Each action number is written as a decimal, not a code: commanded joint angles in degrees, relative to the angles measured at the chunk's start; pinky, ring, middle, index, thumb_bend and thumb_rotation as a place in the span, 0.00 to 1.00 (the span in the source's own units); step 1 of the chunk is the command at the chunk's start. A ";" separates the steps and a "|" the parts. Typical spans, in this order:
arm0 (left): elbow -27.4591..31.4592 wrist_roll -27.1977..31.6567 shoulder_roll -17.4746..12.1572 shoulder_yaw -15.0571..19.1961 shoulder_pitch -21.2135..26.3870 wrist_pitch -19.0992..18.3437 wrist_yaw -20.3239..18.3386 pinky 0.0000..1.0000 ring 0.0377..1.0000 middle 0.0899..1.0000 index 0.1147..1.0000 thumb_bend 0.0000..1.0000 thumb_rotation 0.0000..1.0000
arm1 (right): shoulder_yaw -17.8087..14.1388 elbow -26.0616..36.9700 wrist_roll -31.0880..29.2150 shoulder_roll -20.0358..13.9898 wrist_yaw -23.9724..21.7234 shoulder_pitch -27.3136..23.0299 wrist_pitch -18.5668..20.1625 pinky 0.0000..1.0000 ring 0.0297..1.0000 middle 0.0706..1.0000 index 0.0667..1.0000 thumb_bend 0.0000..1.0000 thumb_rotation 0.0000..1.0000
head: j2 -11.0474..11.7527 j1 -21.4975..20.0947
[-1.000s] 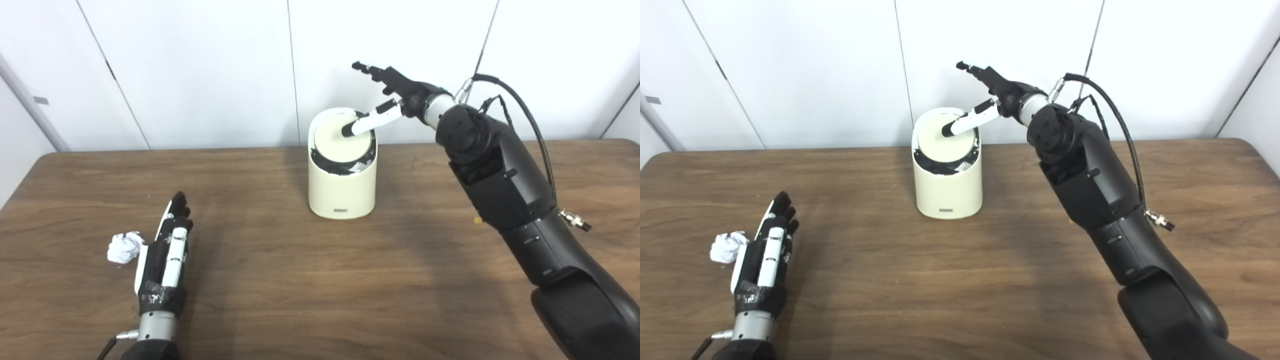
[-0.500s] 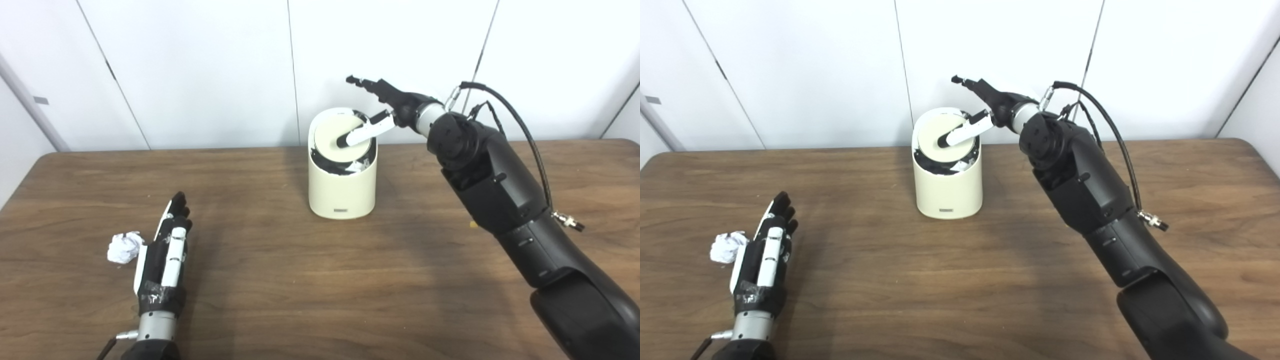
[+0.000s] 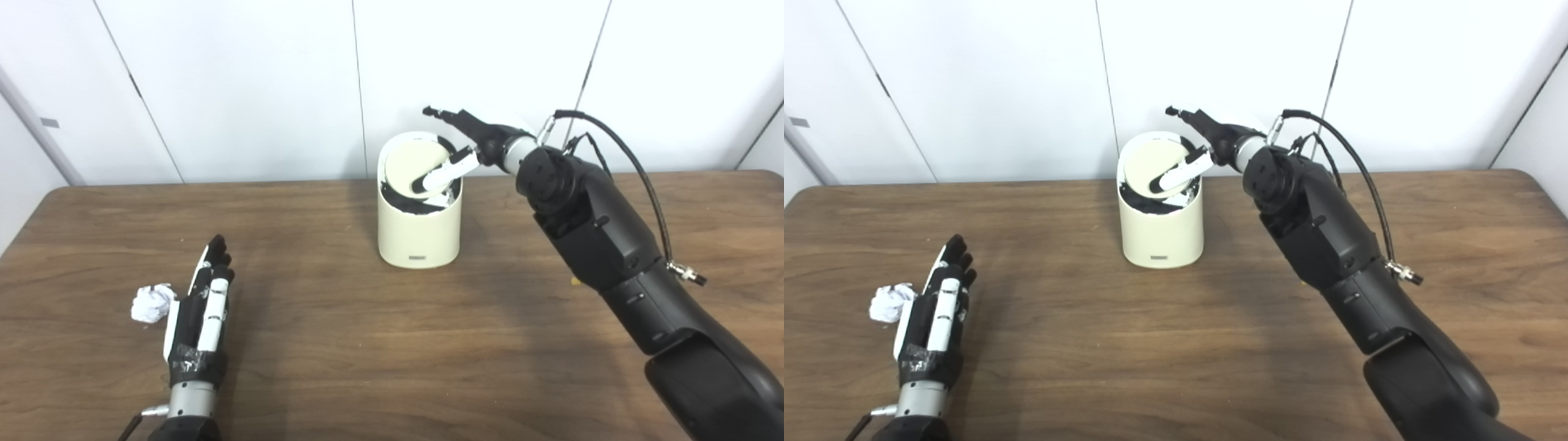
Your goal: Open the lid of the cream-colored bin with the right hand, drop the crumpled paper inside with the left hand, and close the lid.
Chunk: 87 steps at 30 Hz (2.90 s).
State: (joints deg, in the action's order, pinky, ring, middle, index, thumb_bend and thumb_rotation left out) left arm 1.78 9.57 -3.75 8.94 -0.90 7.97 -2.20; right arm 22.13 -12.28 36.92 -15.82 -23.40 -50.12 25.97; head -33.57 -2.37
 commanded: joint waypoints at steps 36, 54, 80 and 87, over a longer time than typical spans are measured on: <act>-3.52 -0.06 1.86 -0.80 -1.47 1.50 0.36 1.00 0.99 0.99 0.97 0.44 0.74 | -0.03 -1.35 -0.29 -0.93 2.88 -0.01 -2.33 0.94 0.99 0.98 0.95 0.89 0.41 | -0.15 -0.06; -3.67 0.54 2.27 -0.92 -1.31 1.10 0.09 1.00 1.00 1.00 0.98 0.42 0.74 | -2.37 4.97 -0.73 -2.86 1.05 -1.74 -1.37 0.85 0.94 0.95 0.94 0.90 0.49 | -0.17 -0.09; -4.19 1.28 1.77 -0.60 -1.32 1.28 -0.65 1.00 1.00 1.00 0.98 0.41 0.75 | -9.28 11.94 -4.54 -8.64 1.09 3.82 -0.24 0.80 0.91 0.94 0.93 0.84 0.55 | 0.13 -0.31; -4.24 1.64 1.48 -0.39 -1.26 0.97 -0.81 1.00 1.00 1.00 0.98 0.40 0.77 | -11.52 11.78 -7.16 -8.59 1.46 6.68 -0.58 0.76 0.90 0.94 0.93 0.82 0.54 | -0.02 -0.43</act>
State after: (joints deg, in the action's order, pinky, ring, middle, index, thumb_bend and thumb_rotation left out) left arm 1.40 10.32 -3.46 9.09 -0.65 8.03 -2.62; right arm 11.95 -1.96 30.42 -23.38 -22.98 -42.09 25.59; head -33.57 -2.72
